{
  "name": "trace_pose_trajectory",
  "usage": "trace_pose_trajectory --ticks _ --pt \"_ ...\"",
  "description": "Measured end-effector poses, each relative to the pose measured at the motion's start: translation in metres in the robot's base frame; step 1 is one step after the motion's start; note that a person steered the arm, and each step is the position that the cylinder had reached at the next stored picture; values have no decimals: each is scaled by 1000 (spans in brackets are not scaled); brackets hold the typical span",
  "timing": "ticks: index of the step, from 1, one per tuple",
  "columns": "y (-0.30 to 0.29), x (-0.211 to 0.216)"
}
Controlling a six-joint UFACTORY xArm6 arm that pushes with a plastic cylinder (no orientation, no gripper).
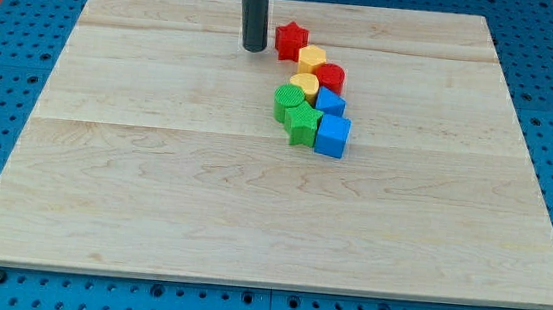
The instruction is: Push the red star towards bottom left
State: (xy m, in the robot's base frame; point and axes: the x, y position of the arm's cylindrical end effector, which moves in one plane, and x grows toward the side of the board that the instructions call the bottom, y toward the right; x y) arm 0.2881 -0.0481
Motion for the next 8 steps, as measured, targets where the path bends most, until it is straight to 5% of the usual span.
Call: trace_pose_trajectory --ticks 4,8 --pt "-47 33" --pt "-8 49"
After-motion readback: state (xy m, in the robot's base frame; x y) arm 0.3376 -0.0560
